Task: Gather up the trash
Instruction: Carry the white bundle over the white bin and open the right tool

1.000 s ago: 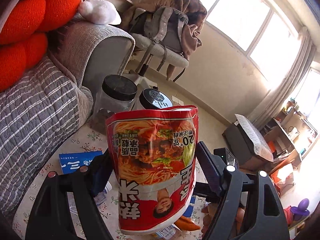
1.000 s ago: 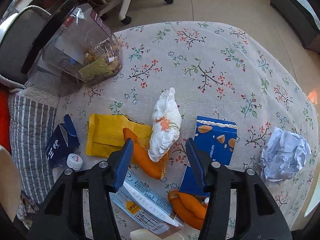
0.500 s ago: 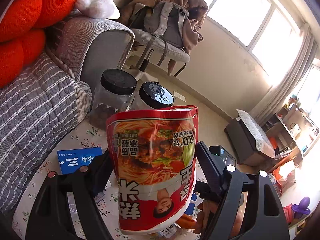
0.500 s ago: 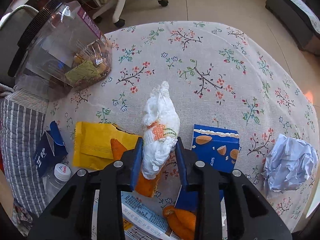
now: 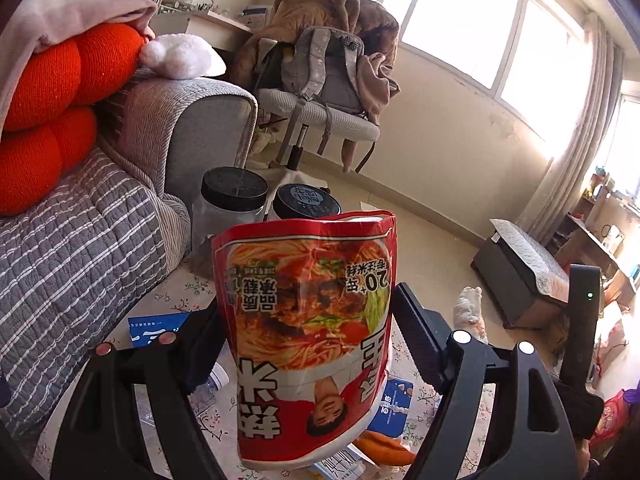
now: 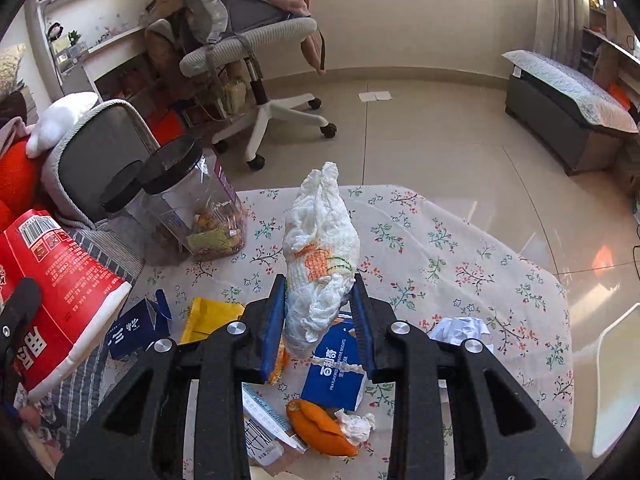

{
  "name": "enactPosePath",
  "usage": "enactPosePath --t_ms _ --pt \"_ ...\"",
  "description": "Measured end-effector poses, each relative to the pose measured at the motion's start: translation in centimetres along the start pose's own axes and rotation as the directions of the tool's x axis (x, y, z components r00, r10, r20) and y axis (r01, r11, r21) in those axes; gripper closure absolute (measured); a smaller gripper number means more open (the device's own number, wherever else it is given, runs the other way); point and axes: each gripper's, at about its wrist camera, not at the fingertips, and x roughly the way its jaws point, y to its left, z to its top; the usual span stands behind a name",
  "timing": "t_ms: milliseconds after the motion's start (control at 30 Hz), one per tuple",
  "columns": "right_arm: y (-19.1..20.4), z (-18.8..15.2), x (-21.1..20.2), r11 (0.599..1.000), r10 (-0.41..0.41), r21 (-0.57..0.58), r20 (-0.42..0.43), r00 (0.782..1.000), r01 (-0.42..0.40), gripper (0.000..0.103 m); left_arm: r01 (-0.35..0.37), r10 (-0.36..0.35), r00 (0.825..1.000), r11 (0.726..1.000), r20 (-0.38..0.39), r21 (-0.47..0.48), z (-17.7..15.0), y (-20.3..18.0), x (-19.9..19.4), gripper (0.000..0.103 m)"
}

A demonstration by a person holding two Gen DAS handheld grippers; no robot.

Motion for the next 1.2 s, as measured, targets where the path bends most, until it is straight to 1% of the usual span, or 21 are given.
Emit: enactPosePath --t_ms 133,200,300,467,600,667,767,833,900,967,1000,1067,1100,1133,1167,1200 --pt "-1.8 -1.2 -3.0 0.999 -0.032 0.015 0.092 0.995 0.03 0.073 -0.025 0.022 0.999 0.998 0.047 0.061 -0.7 -2.3 -1.4 0.026" --pt "-2.7 -2.0 -4.5 0.998 -0.063 0.01 0.143 0.988 0.062 0.073 -0.031 0.026 0.997 0.996 0.066 0.083 -1.3 -3.5 -2.1 0.026" --pt "-4.3 -3.0 -6.2 0.994 -0.105 0.013 0.192 0.976 0.104 0.073 -0.032 0.025 0.997 0.995 0.068 0.096 -2.7 -5.1 -2.8 0.026" --pt "-7.3 -4.4 -8.8 0.98 -0.195 0.014 0.275 0.942 0.199 0.073 -0.027 0.016 0.997 0.991 0.078 0.134 -5.1 -8.7 -3.7 0.026" --pt "-10.3 -5.0 -10.8 0.961 -0.268 0.028 0.328 0.906 0.274 0.073 0.012 -0.019 0.998 0.991 0.055 0.132 -7.0 -11.5 -4.0 0.026" --pt "-12.2 -5.4 -11.8 0.95 -0.304 0.047 0.343 0.889 0.307 0.073 0.031 -0.038 0.998 0.988 0.046 0.151 -8.0 -13.2 -4.1 0.026" --pt "-15.8 -6.3 -13.0 0.93 -0.364 0.079 0.338 0.868 0.359 0.072 0.063 -0.069 0.997 0.977 0.02 0.204 -9.1 -15.9 -4.3 0.026" --pt "-18.7 -7.6 -13.4 0.909 -0.416 0.112 0.317 0.852 0.402 0.072 0.087 -0.091 0.996 0.968 0.006 0.235 -9.8 -17.5 -4.7 0.026" --pt "-21.9 -8.6 -13.0 0.884 -0.466 0.157 0.251 0.848 0.439 0.072 0.107 -0.107 0.994 0.958 -0.012 0.267 -10.6 -19.3 -4.8 0.026" --pt "-25.5 -9.7 -12.2 0.858 -0.505 0.204 0.159 0.849 0.472 0.072 0.129 -0.123 0.992 0.948 -0.038 0.292 -11.5 -20.8 -4.8 0.026" --pt "-27.1 -10.3 -11.7 0.843 -0.521 0.223 0.117 0.845 0.489 0.071 0.142 -0.132 0.99 0.942 -0.052 0.303 -11.9 -21.7 -4.7 0.026" --pt "-29.8 -11.5 -11.0 0.818 -0.544 0.252 0.046 0.837 0.518 0.067 0.173 -0.154 0.985 0.929 -0.082 0.329 -12.7 -23.5 -4.5 0.026" --pt "-31.0 -12.0 -10.7 0.812 -0.541 0.266 0.005 0.841 0.52 0.056 0.192 -0.169 0.981 0.921 -0.096 0.339 -13.2 -24.5 -4.5 0.026" --pt "-32.0 -12.4 -10.5 0.809 -0.527 0.287 -0.03 0.849 0.513 0.049 0.216 -0.187 0.976 0.914 -0.114 0.345 -13.5 -25.5 -4.3 0.026" --pt "-32.8 -12.6 -10.8 0.803 -0.521 0.314 -0.042 0.853 0.506 0.032 0.242 -0.206 0.969 0.908 -0.136 0.342 -13.7 -26.5 -4.0 0.026" --pt "-33.3 -12.8 -11.3 0.794 -0.525 0.337 -0.04 0.85 0.506 0.017 0.269 -0.226 0.96 0.904 -0.163 0.333 -13.9 -27.5 -3.6 0.026"
